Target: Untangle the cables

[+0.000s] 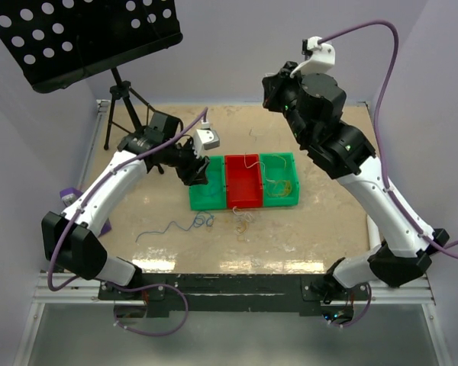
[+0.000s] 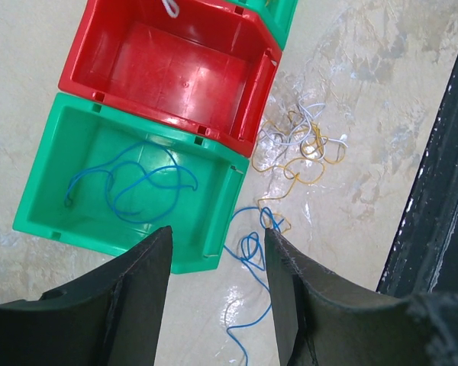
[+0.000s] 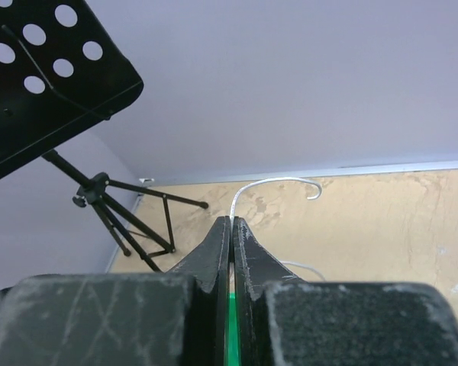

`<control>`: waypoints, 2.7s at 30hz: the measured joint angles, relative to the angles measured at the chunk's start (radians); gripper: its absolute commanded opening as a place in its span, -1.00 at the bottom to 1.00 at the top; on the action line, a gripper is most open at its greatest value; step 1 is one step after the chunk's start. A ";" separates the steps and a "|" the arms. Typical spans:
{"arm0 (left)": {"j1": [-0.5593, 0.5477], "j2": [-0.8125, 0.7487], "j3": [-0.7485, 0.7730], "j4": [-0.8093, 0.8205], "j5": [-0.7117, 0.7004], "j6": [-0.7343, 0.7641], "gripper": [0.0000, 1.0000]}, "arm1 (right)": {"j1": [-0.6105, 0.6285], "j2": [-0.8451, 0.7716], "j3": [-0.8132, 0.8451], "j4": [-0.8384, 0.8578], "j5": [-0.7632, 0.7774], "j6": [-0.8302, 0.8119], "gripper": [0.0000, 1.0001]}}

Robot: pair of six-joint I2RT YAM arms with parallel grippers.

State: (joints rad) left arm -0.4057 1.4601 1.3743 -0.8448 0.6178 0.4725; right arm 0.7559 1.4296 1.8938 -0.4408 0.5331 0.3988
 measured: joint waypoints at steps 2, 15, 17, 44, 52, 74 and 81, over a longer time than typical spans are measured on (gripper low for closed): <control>0.001 0.000 -0.004 0.003 -0.002 -0.001 0.12 | -0.004 0.011 0.000 0.014 0.000 -0.005 -1.00; 0.009 0.000 -0.018 0.016 -0.002 0.000 0.12 | -0.005 0.088 0.078 0.082 -0.010 -0.040 -1.00; 0.011 0.000 -0.022 0.017 -0.002 0.000 0.12 | -0.005 0.088 0.106 0.101 -0.016 -0.047 -1.00; 0.022 -0.006 -0.045 0.028 -0.019 0.000 0.12 | -0.023 0.041 -0.156 0.236 -0.026 -0.058 -1.00; 0.027 -0.008 -0.047 0.029 -0.021 0.001 0.12 | -0.029 0.041 -0.275 0.293 -0.012 -0.056 -1.00; 0.032 -0.008 -0.047 0.037 -0.023 0.000 0.12 | -0.029 -0.055 -0.807 0.394 -0.097 0.089 -1.00; 0.032 -0.008 -0.047 0.039 -0.023 -0.001 0.12 | -0.029 0.000 -0.846 0.456 -0.204 0.153 -1.00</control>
State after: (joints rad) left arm -0.3740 1.4525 1.3270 -0.8059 0.5949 0.4717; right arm 0.7269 1.4296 1.0473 0.0154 0.3286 0.5518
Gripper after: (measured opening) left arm 0.561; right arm 0.013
